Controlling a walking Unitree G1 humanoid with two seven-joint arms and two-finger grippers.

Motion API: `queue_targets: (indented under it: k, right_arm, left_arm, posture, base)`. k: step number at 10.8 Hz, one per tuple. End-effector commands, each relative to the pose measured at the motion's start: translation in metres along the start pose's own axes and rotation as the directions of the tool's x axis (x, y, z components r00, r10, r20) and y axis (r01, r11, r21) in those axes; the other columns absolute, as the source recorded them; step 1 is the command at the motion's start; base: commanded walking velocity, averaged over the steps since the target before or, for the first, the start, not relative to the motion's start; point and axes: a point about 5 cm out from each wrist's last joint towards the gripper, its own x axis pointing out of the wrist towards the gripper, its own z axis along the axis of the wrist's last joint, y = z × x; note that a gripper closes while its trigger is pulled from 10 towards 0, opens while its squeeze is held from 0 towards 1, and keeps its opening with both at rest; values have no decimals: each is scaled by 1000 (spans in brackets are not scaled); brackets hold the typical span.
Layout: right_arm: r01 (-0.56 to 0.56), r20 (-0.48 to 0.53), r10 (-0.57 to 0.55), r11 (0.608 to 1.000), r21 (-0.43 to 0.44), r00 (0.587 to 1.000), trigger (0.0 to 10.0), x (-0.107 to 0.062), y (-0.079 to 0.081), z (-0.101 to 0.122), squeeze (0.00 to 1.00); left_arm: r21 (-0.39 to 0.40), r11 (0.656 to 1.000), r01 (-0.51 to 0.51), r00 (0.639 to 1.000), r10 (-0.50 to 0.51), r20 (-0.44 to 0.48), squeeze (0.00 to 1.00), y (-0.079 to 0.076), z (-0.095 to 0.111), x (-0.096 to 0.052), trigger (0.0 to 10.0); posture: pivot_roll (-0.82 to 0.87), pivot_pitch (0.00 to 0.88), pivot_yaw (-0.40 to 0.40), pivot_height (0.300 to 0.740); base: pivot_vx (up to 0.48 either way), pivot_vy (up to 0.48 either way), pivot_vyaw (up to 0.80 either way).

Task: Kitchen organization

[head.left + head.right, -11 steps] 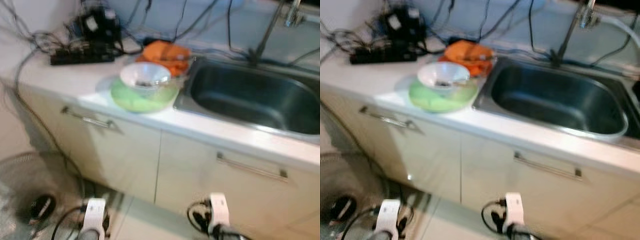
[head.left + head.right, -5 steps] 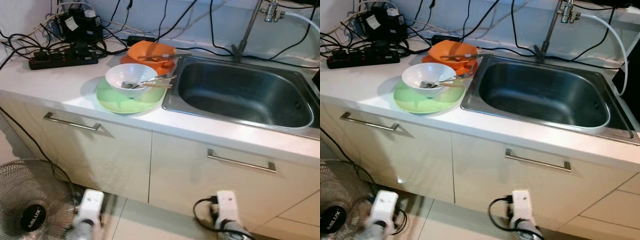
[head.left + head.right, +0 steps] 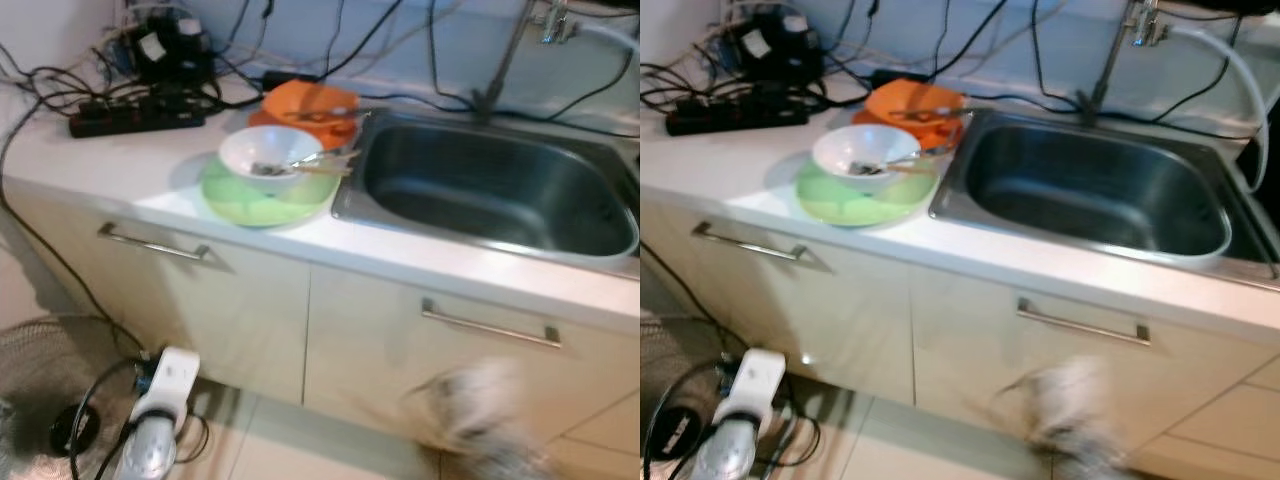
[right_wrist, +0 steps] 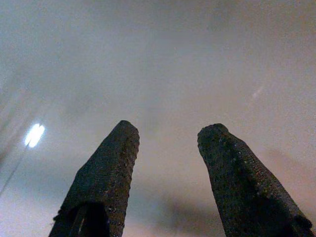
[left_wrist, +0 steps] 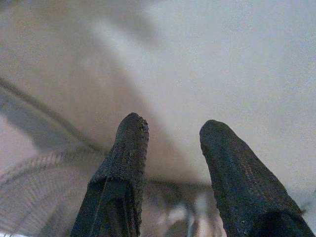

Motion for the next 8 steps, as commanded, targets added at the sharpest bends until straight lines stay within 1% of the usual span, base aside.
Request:
queue_targets:
  k: [1, 2, 3, 4, 5, 6, 7, 8]
  right_arm:
    - [-9, 53, 7, 999, 41, 999, 10000, -4, 3, 0, 0]
    - [24, 106, -30, 998, 57, 994, 10000, -11, -4, 0, 0]
    - [73, 164, -81, 996, 53, 983, 10000, -20, -15, 4, 0]
    - [100, 242, -108, 994, 48, 964, 10000, -29, -27, 12, 0]
    - [117, 322, -133, 991, 68, 937, 10000, -35, -31, 27, 0]
    - [132, 409, -156, 988, 85, 899, 10000, -41, -32, 48, 0]
    - [135, 480, -163, 987, 92, 862, 10000, -45, -29, 68, 0]
    - [122, 530, -153, 988, 94, 834, 10000, -46, -25, 87, 0]
  left_arm:
    - [-33, 999, 5, 998, -3, 70, 0, -3, 11, -1, 10000]
    - [-62, 998, -16, 988, 25, 151, 0, 0, 25, -5, 10000]
    - [-84, 996, -41, 976, 58, 211, 0, 6, 38, -8, 10000]
    - [-87, 995, -54, 957, 76, 280, 0, 14, 55, -11, 10000]
    - [-68, 996, -54, 939, 73, 335, 0, 19, 70, -14, 10000]
    - [-66, 996, -61, 923, 81, 375, 0, 24, 84, -16, 10000]
    - [-66, 995, -74, 901, 95, 423, 0, 29, 101, -16, 10000]
    - [-62, 995, -80, 881, 99, 463, 0, 32, 118, -14, 10000]
  posture:
    - [172, 7, -36, 740]
    - [165, 13, -36, 740]
    - [159, 20, -34, 740]
    - [159, 22, -33, 740]
    - [147, 31, -25, 740]
    - [140, 35, -23, 740]
    - [147, 33, -25, 740]
    - [153, 26, -26, 740]
  base:
    - [0, 0, 0]
    - [0, 0, 0]
    - [0, 0, 0]
    - [0, 0, 0]
    - [0, 0, 0]
    - [0, 0, 0]
    - [0, 0, 0]
    - [0, 0, 0]
